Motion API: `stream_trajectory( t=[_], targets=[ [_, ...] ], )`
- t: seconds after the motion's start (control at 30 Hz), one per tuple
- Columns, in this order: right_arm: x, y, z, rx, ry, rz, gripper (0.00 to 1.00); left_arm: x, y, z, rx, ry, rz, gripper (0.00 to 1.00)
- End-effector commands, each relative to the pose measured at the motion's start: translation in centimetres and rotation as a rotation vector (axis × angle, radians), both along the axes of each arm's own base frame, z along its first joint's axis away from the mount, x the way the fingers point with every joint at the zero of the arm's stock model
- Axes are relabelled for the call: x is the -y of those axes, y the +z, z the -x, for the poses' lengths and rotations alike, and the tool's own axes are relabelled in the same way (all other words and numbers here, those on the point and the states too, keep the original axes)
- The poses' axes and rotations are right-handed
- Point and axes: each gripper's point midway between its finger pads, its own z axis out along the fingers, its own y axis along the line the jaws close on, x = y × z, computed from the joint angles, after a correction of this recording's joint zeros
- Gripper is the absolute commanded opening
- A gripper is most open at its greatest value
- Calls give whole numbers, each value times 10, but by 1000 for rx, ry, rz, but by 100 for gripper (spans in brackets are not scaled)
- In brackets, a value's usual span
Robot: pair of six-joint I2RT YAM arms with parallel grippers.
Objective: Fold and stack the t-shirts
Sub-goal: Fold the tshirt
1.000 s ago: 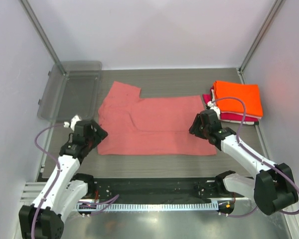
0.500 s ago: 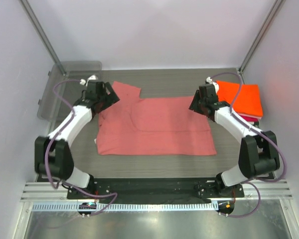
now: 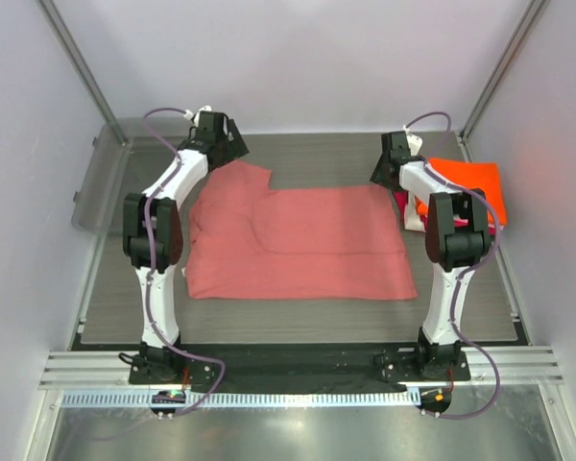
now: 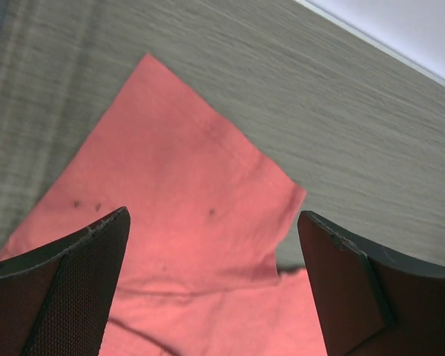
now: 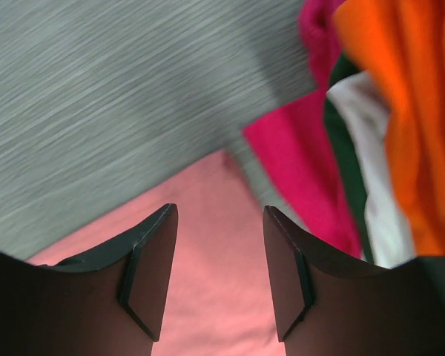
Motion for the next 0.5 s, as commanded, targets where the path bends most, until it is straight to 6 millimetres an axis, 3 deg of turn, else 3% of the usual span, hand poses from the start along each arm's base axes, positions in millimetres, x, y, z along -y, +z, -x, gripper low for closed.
stream_trajectory(
  t=[0.0,0.03,0.07,0.33,0.47],
  targets=[
    [13,8,-16,13,-16,21,56,-18,1,-17,-4,14,-57,95],
    [15,4,-19,8,-18,22,56,-19,-12,-21,-25,15,-63,95],
    [15,-2,-24,2,-16,27,56,-20,-8,-28,-12,16,-59,95],
    [4,-28,-32,-42,26,-24,54,-42,-31,-50,-26,53,-81,95],
    [0,-35,-31,-54,42,-40,42,-48,-41,-55,-35,66,-84,95]
  ],
)
